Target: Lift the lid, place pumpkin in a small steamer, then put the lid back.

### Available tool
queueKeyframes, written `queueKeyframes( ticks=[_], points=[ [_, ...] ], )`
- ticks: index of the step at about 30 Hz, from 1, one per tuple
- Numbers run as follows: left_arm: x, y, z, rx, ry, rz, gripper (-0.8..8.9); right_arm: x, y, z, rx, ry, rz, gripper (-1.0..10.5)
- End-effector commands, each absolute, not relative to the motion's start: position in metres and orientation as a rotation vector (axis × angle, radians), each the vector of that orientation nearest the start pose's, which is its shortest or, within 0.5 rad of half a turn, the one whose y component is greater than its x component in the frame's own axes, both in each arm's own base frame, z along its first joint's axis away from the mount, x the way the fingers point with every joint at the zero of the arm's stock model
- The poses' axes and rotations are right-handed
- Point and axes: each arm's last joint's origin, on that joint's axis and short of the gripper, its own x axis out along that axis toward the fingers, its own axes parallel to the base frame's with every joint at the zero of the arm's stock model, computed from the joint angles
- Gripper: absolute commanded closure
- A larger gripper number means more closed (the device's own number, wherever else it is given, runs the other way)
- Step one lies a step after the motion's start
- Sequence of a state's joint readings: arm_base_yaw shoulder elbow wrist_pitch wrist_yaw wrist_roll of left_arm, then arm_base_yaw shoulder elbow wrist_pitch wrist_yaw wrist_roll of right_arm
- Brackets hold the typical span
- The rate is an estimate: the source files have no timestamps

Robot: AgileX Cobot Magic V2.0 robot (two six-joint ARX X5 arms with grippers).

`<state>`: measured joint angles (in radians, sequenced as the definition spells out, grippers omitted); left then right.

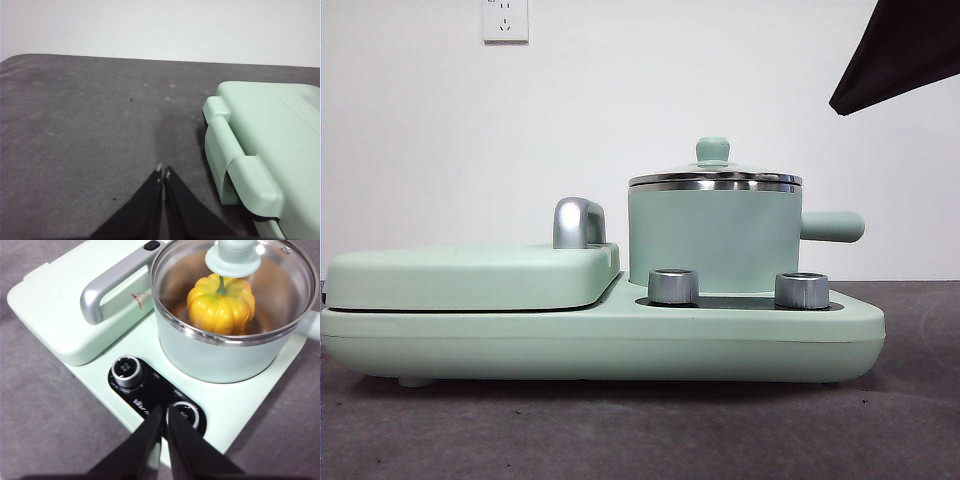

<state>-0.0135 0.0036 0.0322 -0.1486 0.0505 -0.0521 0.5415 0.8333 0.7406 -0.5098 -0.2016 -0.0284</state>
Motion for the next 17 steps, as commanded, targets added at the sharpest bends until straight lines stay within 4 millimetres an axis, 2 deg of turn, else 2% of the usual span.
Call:
queueKeyframes(
  ticks=[1, 5, 8, 12, 17],
  points=[
    [0.096, -0.002, 0.154, -0.048, 0.130, -0.057, 8.07, 0.141, 0.087, 0.289, -0.202, 0.517, 0.670, 9.3],
    [0.096, -0.002, 0.154, -0.047, 0.129, -0.057, 8.07, 0.135, 0.071, 0.293, -0.227, 0.383, 0.542, 9.3],
    [0.096, -0.002, 0.154, -0.047, 0.129, -0.057, 8.07, 0.131, 0.057, 0.281, -0.279, 0.260, 0.479, 9.3],
    [0.096, -0.002, 0.154, -0.047, 0.129, -0.057, 8.07, 0.125, 0.038, 0.247, -0.238, 0.174, 0.356, 9.3],
    [0.096, -0.002, 0.154, -0.047, 0.129, -0.057, 8.07, 0.108, 0.023, 0.195, -0.149, 0.139, 0.248, 9.3]
  ],
)
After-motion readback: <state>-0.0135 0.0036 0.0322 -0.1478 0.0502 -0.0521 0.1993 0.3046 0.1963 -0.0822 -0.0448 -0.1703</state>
